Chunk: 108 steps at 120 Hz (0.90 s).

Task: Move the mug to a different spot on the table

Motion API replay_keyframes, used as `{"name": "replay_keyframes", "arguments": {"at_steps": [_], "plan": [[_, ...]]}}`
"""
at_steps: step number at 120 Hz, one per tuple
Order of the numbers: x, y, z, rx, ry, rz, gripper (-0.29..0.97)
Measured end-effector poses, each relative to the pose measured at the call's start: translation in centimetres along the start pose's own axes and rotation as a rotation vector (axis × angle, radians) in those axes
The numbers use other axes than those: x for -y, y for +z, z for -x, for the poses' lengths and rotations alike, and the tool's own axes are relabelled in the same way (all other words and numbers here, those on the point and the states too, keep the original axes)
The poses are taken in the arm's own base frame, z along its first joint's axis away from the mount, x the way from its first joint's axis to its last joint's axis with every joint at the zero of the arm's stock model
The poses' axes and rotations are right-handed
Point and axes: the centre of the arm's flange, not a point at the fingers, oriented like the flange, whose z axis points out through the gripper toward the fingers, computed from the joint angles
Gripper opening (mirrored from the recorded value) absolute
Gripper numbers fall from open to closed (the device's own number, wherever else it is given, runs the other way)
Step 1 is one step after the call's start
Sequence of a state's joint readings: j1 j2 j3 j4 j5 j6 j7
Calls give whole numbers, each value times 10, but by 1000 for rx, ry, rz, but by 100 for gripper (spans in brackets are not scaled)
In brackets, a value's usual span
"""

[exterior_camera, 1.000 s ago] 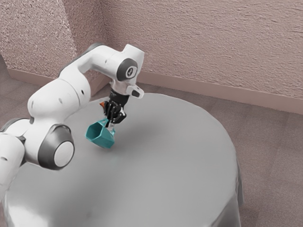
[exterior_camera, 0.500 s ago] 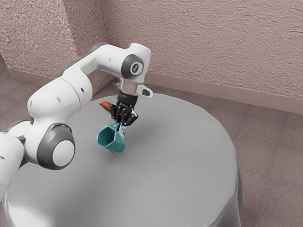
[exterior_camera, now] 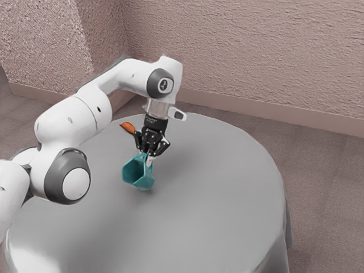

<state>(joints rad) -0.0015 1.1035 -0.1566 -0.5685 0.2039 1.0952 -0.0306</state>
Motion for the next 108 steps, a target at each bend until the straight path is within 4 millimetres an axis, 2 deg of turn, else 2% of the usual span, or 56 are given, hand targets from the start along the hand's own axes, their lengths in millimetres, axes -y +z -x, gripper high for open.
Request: {"name": "replay_keyframes", "arguments": {"at_steps": [60, 84, 108], "plan": [[3, 2, -22, -111, -47, 22, 3], [2, -2, -27, -156, -52, 27, 27], [5, -8, -27, -184, -60, 30, 38]]}}
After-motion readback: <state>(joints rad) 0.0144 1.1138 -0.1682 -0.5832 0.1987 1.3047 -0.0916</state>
